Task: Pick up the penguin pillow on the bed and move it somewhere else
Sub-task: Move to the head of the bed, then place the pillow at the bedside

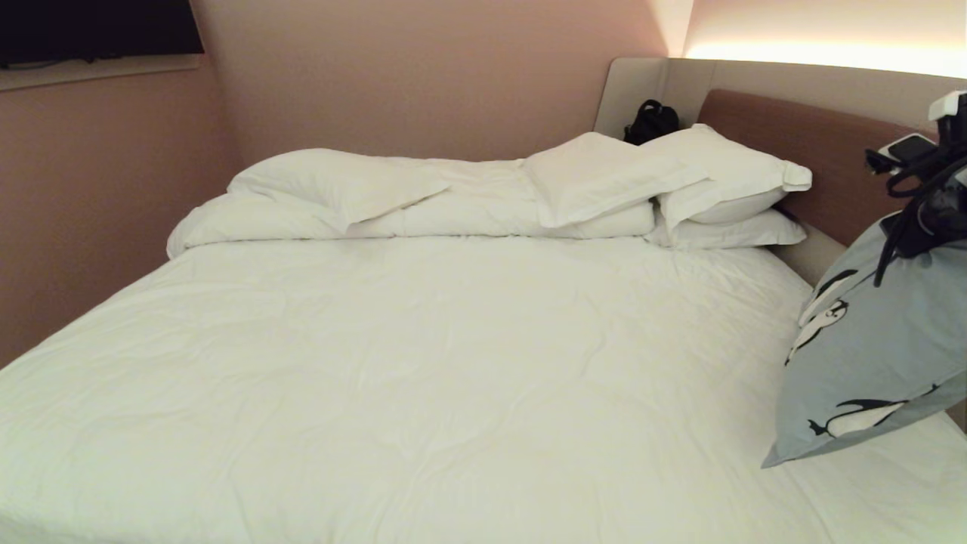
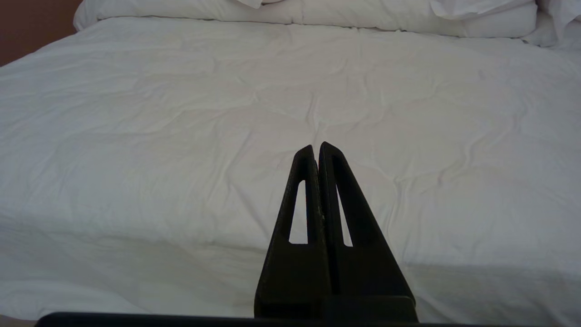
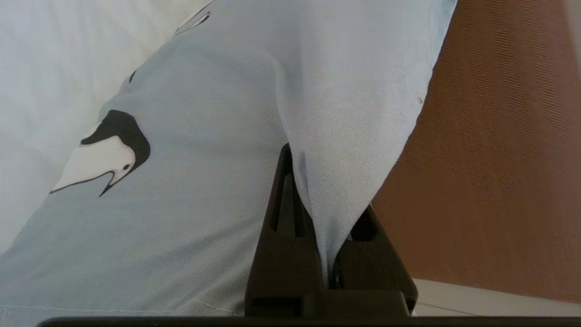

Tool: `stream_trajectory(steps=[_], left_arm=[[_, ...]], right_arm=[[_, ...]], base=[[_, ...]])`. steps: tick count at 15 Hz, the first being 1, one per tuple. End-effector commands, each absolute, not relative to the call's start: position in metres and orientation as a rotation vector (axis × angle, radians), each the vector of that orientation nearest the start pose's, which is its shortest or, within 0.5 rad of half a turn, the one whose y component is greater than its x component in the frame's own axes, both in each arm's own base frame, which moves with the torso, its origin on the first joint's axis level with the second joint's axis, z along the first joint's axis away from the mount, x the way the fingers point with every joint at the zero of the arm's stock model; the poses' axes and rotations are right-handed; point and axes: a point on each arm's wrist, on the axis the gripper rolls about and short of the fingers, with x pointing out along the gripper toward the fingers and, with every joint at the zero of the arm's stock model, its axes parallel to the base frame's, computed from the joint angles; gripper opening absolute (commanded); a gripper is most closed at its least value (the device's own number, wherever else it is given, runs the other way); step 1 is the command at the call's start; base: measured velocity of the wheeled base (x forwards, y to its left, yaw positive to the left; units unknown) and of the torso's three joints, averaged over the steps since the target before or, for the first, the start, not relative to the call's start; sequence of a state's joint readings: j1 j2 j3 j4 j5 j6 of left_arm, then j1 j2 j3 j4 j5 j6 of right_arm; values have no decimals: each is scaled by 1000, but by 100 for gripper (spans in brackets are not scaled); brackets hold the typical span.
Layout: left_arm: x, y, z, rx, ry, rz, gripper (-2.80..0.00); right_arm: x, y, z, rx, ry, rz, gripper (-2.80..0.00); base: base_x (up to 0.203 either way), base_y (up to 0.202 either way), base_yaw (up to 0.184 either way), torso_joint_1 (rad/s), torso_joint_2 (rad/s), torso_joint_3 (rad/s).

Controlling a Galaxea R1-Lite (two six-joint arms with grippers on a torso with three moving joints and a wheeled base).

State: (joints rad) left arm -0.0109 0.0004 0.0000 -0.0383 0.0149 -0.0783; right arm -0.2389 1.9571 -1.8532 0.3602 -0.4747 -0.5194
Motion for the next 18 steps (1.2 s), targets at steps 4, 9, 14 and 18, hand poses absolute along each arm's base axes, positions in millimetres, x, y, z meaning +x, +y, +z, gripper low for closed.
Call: stream_trajectory(steps=[4, 9, 14, 18], left_arm=[[-23, 1, 80, -80, -40, 3, -280], [-23, 1, 79, -80, -39, 3, -280], [-23, 1, 79, -80, -39, 3, -280], [-23, 1, 80, -80, -40, 3, -280]], right_arm=[[335, -69, 330, -457, 552, -674, -280], [321, -49, 339, -268, 510, -756, -280], [322, -44, 332, 51, 435, -829, -280], [327, -45, 328, 219, 375, -861, -280]], base=[[0, 0, 0, 0, 0, 0], [0, 0, 0, 0, 0, 0], [0, 0, 0, 0, 0, 0], [0, 0, 0, 0, 0, 0]])
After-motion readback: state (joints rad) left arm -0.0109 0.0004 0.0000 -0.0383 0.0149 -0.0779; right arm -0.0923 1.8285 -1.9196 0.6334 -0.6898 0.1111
